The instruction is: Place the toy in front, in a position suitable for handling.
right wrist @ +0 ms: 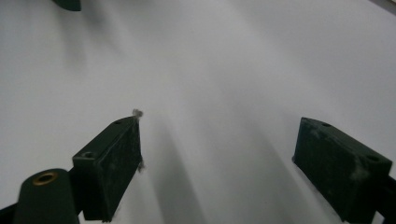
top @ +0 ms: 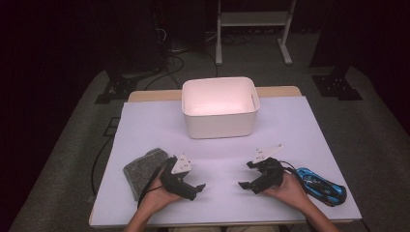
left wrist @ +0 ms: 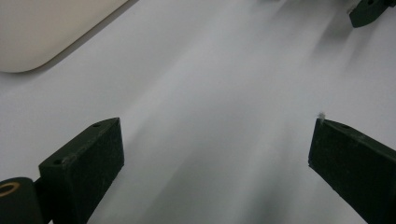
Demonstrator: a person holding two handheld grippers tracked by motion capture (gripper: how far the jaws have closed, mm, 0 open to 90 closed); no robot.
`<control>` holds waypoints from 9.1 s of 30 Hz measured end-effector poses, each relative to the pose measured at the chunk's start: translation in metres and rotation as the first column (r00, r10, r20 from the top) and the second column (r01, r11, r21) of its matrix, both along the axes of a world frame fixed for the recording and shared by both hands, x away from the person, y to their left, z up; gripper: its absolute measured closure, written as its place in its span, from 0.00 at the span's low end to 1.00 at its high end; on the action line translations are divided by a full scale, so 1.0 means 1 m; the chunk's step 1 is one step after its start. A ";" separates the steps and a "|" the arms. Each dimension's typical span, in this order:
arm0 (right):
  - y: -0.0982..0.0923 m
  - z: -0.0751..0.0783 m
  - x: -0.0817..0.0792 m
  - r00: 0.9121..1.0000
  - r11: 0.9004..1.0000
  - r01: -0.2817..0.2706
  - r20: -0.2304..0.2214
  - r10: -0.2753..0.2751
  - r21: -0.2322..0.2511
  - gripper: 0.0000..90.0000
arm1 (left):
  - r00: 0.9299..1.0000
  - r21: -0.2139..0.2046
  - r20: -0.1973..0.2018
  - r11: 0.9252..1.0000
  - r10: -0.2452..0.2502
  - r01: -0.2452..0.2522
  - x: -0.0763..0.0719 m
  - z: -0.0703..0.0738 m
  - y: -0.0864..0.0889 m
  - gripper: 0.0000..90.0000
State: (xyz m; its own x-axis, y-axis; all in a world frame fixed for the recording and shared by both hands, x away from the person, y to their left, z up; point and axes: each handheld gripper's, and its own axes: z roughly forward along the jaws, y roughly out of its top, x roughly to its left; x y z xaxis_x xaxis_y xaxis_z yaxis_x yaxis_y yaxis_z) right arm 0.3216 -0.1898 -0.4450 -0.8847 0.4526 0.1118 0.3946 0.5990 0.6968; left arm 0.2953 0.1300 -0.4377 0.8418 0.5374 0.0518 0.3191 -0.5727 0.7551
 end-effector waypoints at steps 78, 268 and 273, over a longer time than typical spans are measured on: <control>-0.180 0.005 -0.052 0.964 0.928 0.254 -0.008 -0.266 -0.274 0.27 | 1.000 0.005 0.028 1.000 0.010 -0.010 -0.004 -0.001 0.013 0.03; 0.023 -0.006 -0.018 0.936 0.937 -0.316 0.112 0.334 -0.150 0.25 | 0.936 0.149 -0.090 0.925 -0.341 0.351 0.014 0.018 -0.018 0.88; 0.031 -0.007 -0.010 0.936 0.934 -0.331 0.076 0.343 -0.135 0.24 | 0.904 0.075 -0.073 0.901 -0.422 0.427 0.015 0.030 -0.050 0.88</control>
